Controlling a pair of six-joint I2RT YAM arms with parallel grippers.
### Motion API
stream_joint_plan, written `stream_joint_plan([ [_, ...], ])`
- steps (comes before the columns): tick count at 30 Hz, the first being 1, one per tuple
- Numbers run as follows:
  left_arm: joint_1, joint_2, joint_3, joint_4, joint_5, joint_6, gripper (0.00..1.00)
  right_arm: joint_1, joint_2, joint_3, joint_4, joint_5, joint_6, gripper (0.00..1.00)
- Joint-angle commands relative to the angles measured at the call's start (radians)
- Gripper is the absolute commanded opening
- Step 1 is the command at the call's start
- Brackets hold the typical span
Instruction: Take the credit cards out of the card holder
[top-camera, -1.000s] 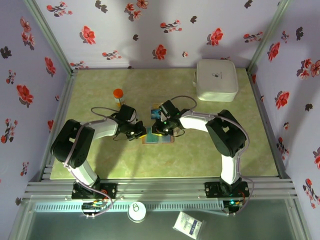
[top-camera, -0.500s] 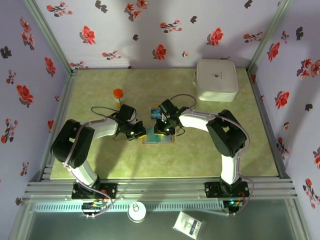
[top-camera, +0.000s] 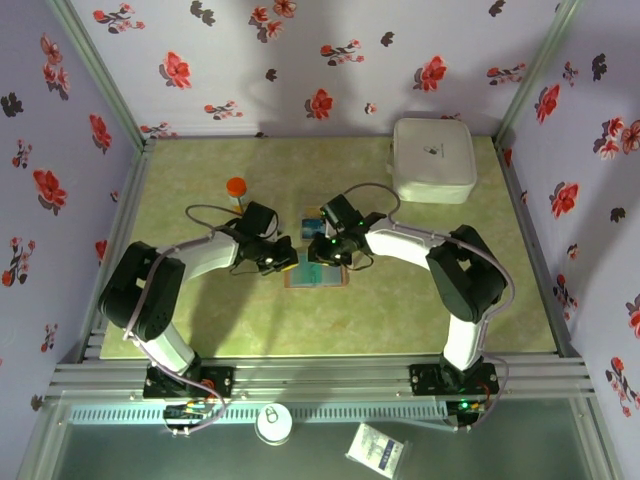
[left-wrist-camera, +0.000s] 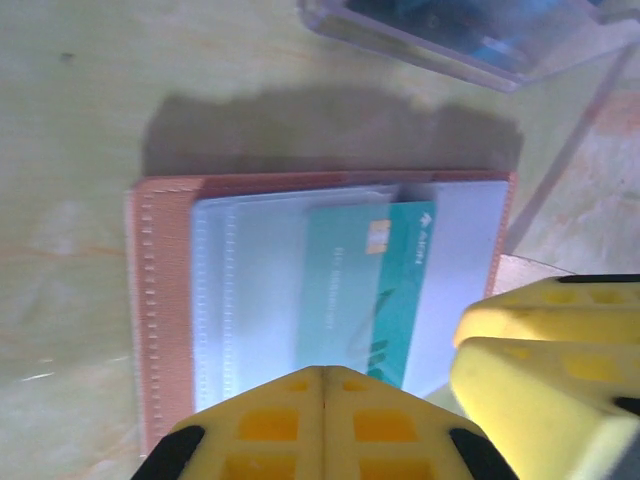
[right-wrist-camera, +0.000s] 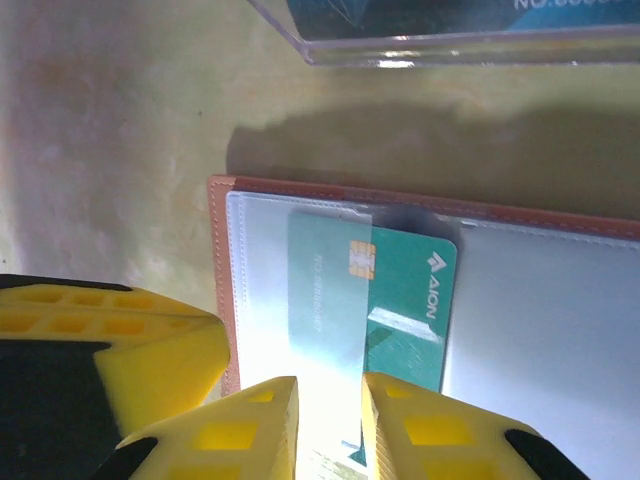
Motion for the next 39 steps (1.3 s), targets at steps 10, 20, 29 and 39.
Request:
stream_joint_plan([
  [10,-0.030,0.081,0.052,-0.061,-0.068,0.021,0.00,-0.019,0.009,-0.048,0.032,-0.018,0.020,0.25],
  [20,-0.030,0.096,0.047,-0.075,-0.085,0.028,0.00,-0.030,0.018,-0.068,0.040,-0.016,0.017,0.26],
  [29,-0.030,0.093,0.044,-0.079,-0.085,0.022,0.00,-0.033,0.056,-0.077,0.110,-0.068,0.040,0.24],
  [39,-0.031,0.099,0.042,-0.105,-0.093,0.022,0.00,-0.037,0.043,-0.099,0.144,-0.071,0.058,0.23],
])
